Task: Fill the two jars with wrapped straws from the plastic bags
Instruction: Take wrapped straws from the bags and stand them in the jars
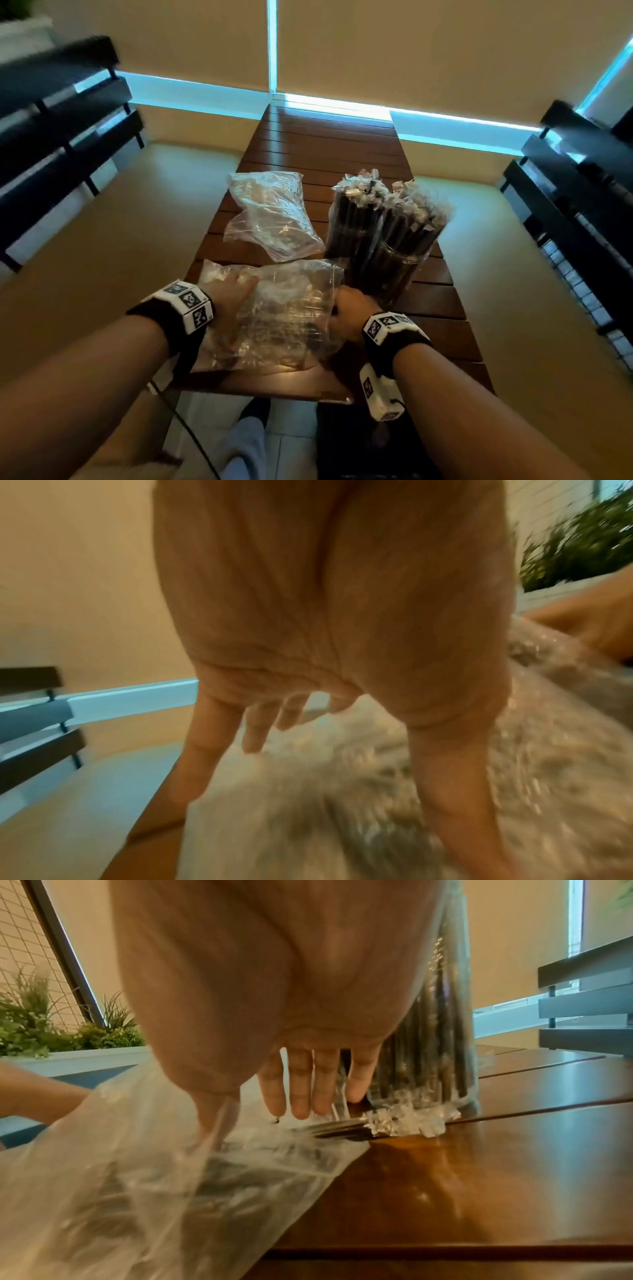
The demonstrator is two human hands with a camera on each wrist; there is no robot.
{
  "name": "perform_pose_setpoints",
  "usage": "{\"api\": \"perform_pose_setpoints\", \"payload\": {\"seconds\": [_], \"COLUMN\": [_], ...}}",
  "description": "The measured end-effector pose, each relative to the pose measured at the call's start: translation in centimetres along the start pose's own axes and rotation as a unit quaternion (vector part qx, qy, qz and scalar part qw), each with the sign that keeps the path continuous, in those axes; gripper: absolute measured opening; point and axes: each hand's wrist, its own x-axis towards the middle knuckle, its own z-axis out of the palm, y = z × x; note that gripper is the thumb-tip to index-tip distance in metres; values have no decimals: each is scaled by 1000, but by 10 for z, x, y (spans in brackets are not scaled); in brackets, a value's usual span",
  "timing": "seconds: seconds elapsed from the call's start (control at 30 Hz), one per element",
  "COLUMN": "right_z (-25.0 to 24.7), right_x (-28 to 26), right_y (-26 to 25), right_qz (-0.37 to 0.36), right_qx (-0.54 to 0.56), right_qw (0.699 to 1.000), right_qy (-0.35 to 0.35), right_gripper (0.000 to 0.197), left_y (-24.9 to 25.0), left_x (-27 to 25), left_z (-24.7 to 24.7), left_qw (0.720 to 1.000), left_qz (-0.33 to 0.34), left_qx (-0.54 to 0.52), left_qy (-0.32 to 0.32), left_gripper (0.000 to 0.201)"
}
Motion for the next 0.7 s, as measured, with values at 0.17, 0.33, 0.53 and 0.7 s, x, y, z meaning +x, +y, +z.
{"api": "perform_pose_setpoints", "payload": {"seconds": [0.17, 0.33, 0.53, 0.7], "right_z": [8, 32, -1, -28], "right_x": [20, 47, 18, 5], "right_y": [-19, -24, -58, -78], "right_qz": [19, 15, 19, -49], "right_qx": [-32, -57, -35, -124], "right_qw": [999, 997, 996, 985], "right_qy": [-37, -54, -75, -106], "right_gripper": [54, 37, 19, 52], "left_y": [-13, -15, -14, -17], "left_x": [5, 7, 8, 11], "left_z": [32, 37, 38, 40], "left_qw": [996, 994, 993, 991], "left_qz": [2, 23, 22, 26], "left_qx": [-55, -75, -84, -86], "left_qy": [63, 81, 84, 102], "left_gripper": [141, 133, 135, 145]}}
